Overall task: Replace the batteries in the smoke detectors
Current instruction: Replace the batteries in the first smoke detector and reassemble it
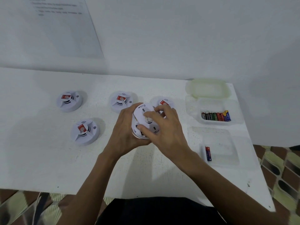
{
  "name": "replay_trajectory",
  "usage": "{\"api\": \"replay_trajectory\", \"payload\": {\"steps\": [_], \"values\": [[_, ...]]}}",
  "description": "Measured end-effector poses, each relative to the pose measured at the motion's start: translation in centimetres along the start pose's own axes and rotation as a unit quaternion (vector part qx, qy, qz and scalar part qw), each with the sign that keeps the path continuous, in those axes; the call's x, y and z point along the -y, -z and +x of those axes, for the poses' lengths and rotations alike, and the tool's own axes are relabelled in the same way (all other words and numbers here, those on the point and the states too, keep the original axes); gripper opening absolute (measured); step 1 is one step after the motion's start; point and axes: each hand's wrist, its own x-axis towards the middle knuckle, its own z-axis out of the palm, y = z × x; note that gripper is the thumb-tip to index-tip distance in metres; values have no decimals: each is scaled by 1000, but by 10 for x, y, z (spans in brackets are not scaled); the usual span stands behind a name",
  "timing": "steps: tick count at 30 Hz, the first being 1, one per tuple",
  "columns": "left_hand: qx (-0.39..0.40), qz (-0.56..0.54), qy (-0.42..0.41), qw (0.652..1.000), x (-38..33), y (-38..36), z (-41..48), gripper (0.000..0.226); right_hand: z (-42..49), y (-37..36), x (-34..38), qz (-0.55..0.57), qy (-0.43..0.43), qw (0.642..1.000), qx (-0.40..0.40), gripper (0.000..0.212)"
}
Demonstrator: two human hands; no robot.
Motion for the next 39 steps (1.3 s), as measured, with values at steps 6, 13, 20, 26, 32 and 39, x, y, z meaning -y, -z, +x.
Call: {"api": "replay_trajectory", "payload": {"steps": [6,13,20,26,32,39], "values": [[0,-55,91,994,-10,0,2,98,0,4,3,9,0,1000,18,41],[-93,100,-23,990,-18,1,9,83,-3,2,9,10,13,999,-34,39],[-64,123,-70,988,-9,4,12,75,0,8,6,14,-4,1000,-21,38],[-53,38,-34,997,-25,5,11,64,1,10,8,22,7,1000,-13,39],[-57,53,-4,997,-19,0,11,87,2,10,14,-2,-19,1000,17,40],[-109,148,-12,983,-28,5,12,98,4,14,22,-3,-68,997,33,45]]}}
